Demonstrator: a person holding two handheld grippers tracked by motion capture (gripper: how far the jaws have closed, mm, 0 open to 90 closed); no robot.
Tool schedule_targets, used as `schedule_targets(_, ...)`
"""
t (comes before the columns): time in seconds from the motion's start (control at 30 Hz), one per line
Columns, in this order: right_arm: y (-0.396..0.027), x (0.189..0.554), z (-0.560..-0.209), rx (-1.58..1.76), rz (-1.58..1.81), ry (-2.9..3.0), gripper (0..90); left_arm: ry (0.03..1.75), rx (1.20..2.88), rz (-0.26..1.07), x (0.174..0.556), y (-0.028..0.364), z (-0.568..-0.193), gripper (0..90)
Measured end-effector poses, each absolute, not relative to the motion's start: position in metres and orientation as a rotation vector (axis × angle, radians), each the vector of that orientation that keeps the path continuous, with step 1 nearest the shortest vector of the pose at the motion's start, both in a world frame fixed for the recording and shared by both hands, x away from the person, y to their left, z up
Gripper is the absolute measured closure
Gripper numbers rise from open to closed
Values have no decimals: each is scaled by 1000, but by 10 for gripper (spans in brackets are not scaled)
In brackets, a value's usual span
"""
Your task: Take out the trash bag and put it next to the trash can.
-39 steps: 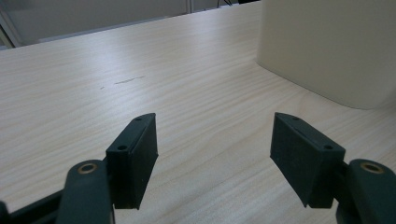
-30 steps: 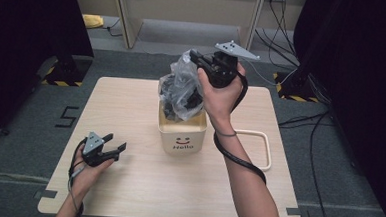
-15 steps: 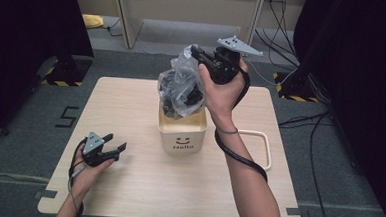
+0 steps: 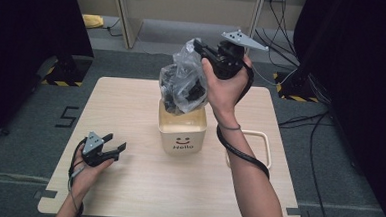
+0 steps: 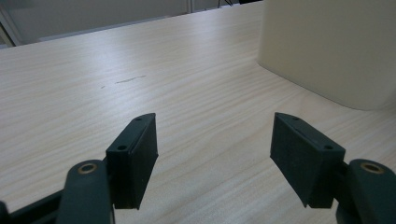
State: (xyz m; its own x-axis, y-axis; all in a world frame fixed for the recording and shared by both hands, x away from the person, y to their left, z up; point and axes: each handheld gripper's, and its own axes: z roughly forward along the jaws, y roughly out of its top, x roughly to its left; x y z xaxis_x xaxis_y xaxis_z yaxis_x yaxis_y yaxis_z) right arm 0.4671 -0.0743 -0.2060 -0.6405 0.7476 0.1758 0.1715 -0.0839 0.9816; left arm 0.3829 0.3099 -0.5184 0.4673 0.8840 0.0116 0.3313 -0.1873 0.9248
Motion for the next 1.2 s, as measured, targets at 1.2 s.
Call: schedule_targets(1.2, -92, 470, -194, 1027, 1799, 1686, 900, 1045, 1745, 711, 383, 310, -518, 314)
